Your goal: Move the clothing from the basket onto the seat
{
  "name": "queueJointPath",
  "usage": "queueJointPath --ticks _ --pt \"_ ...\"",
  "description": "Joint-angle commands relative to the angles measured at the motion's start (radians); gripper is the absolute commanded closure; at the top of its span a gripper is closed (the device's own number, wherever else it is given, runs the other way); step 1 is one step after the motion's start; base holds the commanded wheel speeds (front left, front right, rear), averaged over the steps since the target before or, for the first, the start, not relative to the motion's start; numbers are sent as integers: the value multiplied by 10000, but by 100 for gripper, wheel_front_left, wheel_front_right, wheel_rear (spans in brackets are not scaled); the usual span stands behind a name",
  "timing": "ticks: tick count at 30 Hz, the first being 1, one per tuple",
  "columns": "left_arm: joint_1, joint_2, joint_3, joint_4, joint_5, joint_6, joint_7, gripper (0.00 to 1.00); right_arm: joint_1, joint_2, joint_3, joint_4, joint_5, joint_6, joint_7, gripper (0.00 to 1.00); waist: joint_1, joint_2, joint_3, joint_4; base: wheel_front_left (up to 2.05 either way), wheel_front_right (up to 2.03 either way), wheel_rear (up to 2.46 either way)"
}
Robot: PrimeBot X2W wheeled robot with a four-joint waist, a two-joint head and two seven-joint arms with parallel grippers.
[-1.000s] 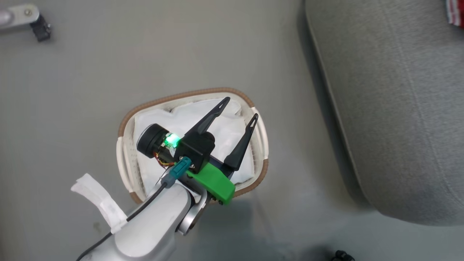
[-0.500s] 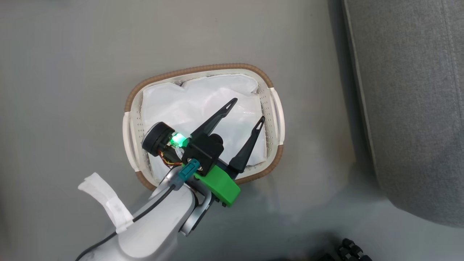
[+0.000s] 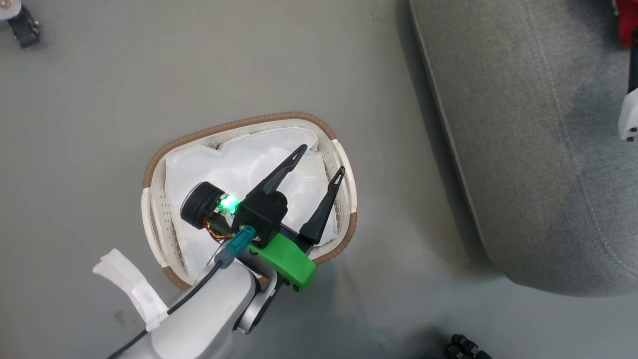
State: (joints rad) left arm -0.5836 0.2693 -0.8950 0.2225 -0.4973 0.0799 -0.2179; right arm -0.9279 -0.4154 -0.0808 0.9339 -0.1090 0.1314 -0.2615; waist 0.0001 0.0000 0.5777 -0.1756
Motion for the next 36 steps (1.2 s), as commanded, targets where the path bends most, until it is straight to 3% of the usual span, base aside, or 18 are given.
queueJointPath --ticks 1,9,15,36 --pt "204 81 101 5 -126 75 -101 0 273 81 99 -161 20 -14 -41 0 -1 0 -621 -413 0 0 0" --pt "748 -79 634 286 -608 195 -377 0 1168 323 488 -1111 473 -14 -48 0 -1 0 -1863 -438 0 0 0" --pt "1234 -227 1328 607 -1058 46 -479 0 1652 503 604 -1811 909 -14 -49 0 -1 0 -2779 -156 0 0 0" --pt "3881 -1035 5466 517 -108 -359 -463 0 4427 2603 539 -4293 1626 -14 -40 0 -1 0 -4316 1631 0 0 0"
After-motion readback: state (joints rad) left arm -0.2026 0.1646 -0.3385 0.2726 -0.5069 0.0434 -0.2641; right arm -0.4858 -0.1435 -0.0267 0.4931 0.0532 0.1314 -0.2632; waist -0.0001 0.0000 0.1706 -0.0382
